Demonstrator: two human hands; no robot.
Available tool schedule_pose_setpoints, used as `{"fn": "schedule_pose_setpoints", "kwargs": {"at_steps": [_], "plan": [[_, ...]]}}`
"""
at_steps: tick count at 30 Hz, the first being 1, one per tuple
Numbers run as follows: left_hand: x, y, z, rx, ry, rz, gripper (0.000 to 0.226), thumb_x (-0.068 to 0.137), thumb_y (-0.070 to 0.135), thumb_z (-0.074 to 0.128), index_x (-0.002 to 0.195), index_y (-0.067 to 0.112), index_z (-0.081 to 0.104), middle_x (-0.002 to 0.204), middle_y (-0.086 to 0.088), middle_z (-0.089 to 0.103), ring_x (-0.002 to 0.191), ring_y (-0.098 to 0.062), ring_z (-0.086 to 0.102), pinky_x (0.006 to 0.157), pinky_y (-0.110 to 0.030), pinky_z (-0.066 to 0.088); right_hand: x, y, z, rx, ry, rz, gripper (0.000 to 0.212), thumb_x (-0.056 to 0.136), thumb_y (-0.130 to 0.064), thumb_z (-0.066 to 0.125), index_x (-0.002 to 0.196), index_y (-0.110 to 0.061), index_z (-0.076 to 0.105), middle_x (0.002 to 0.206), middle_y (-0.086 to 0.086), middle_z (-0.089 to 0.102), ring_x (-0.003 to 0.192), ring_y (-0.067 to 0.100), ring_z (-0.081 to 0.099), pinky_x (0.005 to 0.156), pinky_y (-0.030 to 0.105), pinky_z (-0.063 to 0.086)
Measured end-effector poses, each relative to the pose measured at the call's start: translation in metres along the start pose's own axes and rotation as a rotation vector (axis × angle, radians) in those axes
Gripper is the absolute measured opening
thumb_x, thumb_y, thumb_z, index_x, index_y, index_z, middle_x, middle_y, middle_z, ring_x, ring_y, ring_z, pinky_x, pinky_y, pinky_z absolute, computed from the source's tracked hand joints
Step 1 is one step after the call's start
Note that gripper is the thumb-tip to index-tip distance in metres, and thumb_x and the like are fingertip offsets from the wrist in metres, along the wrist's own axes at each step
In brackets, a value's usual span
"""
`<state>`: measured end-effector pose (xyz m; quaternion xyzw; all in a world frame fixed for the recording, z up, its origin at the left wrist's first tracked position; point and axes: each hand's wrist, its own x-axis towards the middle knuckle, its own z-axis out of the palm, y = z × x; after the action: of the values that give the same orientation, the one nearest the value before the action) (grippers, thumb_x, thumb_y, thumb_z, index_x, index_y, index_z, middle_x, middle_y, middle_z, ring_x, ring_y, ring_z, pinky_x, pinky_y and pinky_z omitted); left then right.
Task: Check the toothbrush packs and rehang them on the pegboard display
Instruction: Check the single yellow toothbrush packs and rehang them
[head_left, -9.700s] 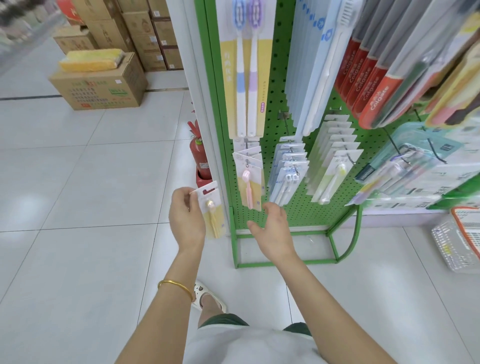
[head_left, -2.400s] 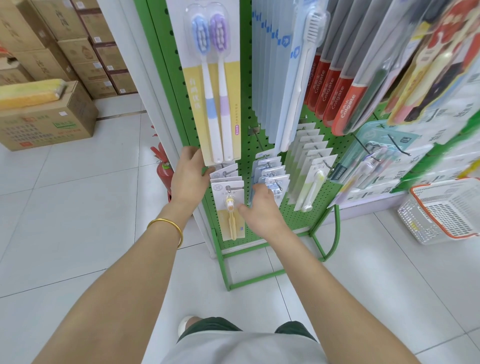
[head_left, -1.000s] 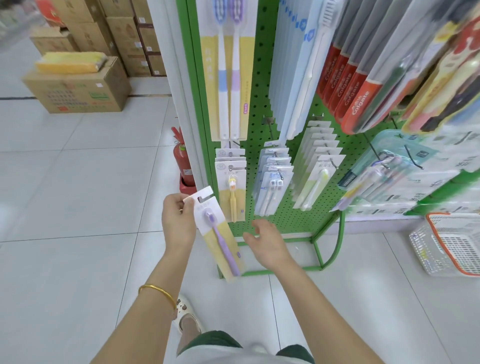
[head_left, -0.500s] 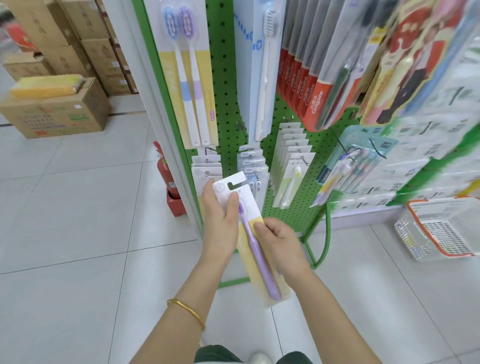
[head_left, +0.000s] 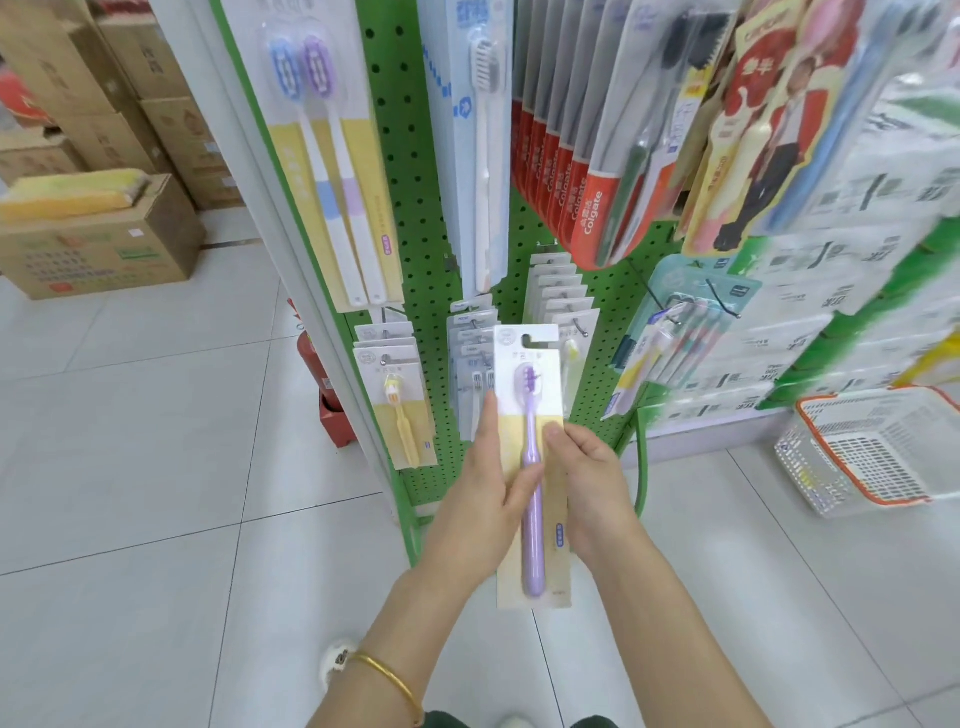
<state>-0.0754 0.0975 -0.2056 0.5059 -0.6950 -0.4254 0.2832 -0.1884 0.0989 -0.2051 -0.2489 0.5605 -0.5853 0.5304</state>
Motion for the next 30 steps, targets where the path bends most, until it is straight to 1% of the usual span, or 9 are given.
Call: {"fn": "schedule_pose_setpoints", "kwargs": {"at_steps": [3,5,8,14,18,20,22,25,30], "plan": [[-0.010,-0.002,0.008,0.038,-0.111,0.013,0.085,0.093,0.032,0.057,0.148,0.041,-0.008,0.141,0.032,0.011,0.128,0.017,0.017,0.098,-0.007,0.019,0.005,-0.005,-0.013,0.120,0.052,0.035,0.023,0.096,-0.011,0.053,0.074,-0.014,0.060,0.063,-0.003,0.067,0.058,0.013,0.061,0.066,0.031,0.050],[-0.016,-0.002,0.011,0.107,-0.154,0.031,0.087,0.092,0.033,0.060,0.149,0.041,-0.005,0.148,0.025,0.016,0.137,0.004,0.022,0.104,-0.015,0.025,0.007,-0.008,-0.019,0.159,0.086,0.020,0.023,0.096,-0.013,0.053,0.075,-0.014,0.060,0.064,-0.001,0.067,0.058,0.014,0.060,0.067,0.033,0.049],[-0.022,0.006,0.014,0.248,-0.175,0.066,0.084,0.090,0.032,0.062,0.149,0.043,0.003,0.149,0.009,0.027,0.131,-0.013,0.040,0.100,-0.033,0.041,0.009,-0.010,-0.025,0.191,0.156,-0.008,0.022,0.097,-0.015,0.052,0.076,-0.015,0.060,0.071,0.002,0.063,0.069,0.019,0.056,0.074,0.037,0.046],[-0.024,0.015,0.021,0.480,-0.205,0.074,0.106,0.078,0.042,0.072,0.149,0.038,-0.006,0.146,0.005,0.019,0.126,-0.019,0.039,0.089,-0.038,0.047,0.006,-0.021,-0.030,0.370,0.077,0.063,0.016,0.100,-0.021,0.044,0.101,-0.010,0.056,0.079,0.004,0.065,0.067,0.017,0.064,0.069,0.033,0.054],[-0.022,0.015,0.021,0.455,-0.249,0.043,0.104,0.078,0.023,0.064,0.149,0.039,-0.010,0.148,0.004,0.020,0.126,-0.022,0.040,0.090,-0.037,0.046,0.006,-0.018,-0.031,0.440,0.027,0.173,0.046,0.098,-0.035,0.044,0.129,-0.001,0.046,0.107,0.017,0.059,0.093,0.027,0.061,0.076,0.037,0.054],[-0.021,0.014,0.019,0.289,-0.312,0.000,0.104,0.078,0.012,0.056,0.146,0.045,-0.015,0.153,0.006,0.020,0.129,-0.021,0.040,0.088,-0.031,0.046,0.007,-0.016,-0.031,0.410,-0.002,0.214,0.049,0.093,-0.048,0.046,0.118,-0.006,0.053,0.110,0.020,0.059,0.098,0.030,0.061,0.081,0.040,0.053],[-0.020,0.011,0.015,0.068,-0.345,-0.055,0.093,0.080,0.008,0.047,0.146,0.048,-0.005,0.152,0.009,0.025,0.128,-0.019,0.045,0.086,-0.026,0.047,0.006,-0.014,-0.030,0.336,-0.046,0.200,0.040,0.090,-0.051,0.048,0.097,-0.012,0.055,0.102,0.016,0.062,0.093,0.028,0.061,0.079,0.039,0.051],[-0.016,0.008,0.010,-0.145,-0.268,-0.135,0.058,0.088,0.006,0.045,0.129,0.043,0.028,0.129,0.000,0.052,0.112,-0.020,0.060,0.094,-0.044,0.049,0.003,-0.012,-0.027,0.202,0.010,0.062,0.010,0.096,-0.019,0.054,0.097,-0.010,0.048,0.088,0.009,0.063,0.080,0.022,0.060,0.065,0.032,0.052],[-0.016,0.008,0.001,-0.150,-0.152,-0.264,0.017,0.096,0.024,0.054,0.111,0.021,0.060,0.102,-0.005,0.070,0.090,-0.022,0.067,0.085,-0.038,0.052,0.000,-0.012,-0.027,0.054,-0.042,-0.037,0.015,0.092,-0.001,0.054,0.106,-0.005,0.059,0.078,0.003,0.069,0.068,0.014,0.066,0.057,0.027,0.052]]}}
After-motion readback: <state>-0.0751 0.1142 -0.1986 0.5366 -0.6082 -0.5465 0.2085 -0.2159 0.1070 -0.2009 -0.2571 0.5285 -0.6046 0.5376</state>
